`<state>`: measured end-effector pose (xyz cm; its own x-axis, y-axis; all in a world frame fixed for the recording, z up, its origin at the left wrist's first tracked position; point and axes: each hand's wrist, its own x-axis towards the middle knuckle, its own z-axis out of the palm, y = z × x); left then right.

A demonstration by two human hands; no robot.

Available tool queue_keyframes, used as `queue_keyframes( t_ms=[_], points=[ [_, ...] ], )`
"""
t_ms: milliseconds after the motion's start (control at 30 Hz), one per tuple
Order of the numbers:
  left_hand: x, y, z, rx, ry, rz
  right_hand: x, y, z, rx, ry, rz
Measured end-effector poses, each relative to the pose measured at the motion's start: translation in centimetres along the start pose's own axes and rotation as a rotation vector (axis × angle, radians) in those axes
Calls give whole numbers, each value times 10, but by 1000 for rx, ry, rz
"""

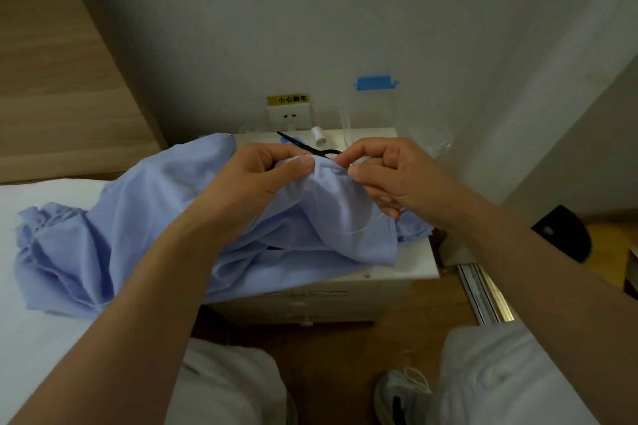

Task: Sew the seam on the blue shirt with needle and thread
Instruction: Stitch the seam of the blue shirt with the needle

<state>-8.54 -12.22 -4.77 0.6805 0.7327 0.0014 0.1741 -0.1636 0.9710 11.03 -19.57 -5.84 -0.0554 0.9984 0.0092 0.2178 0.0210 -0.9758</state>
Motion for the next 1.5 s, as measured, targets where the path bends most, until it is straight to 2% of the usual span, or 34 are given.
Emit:
queue_keyframes(
  t_ms=[433, 667, 867, 1033, 1267, 1400, 1500],
  points=[
    [-1, -2, -1, -136, -98, -101, -1, 2, 2, 77, -70, -13],
    [0, 0, 3, -232, -95, -131, 0, 3, 5, 64, -76, -45],
    [1, -3, 6, -170, -83, -129, 2, 4, 9, 51, -62, -48],
    [4, -5, 3, -200, -5, -110, 6, 4, 8, 74, -9, -68],
    [4, -6, 9, -167, -22, -140, 5, 3, 13, 69, -88, -111],
    [6, -9, 11, -101, -18, -124, 7, 5, 15, 6, -26, -114],
    [5, -7, 12, -92, 5, -112, 9, 10, 16, -159, 165, -220]
  ],
)
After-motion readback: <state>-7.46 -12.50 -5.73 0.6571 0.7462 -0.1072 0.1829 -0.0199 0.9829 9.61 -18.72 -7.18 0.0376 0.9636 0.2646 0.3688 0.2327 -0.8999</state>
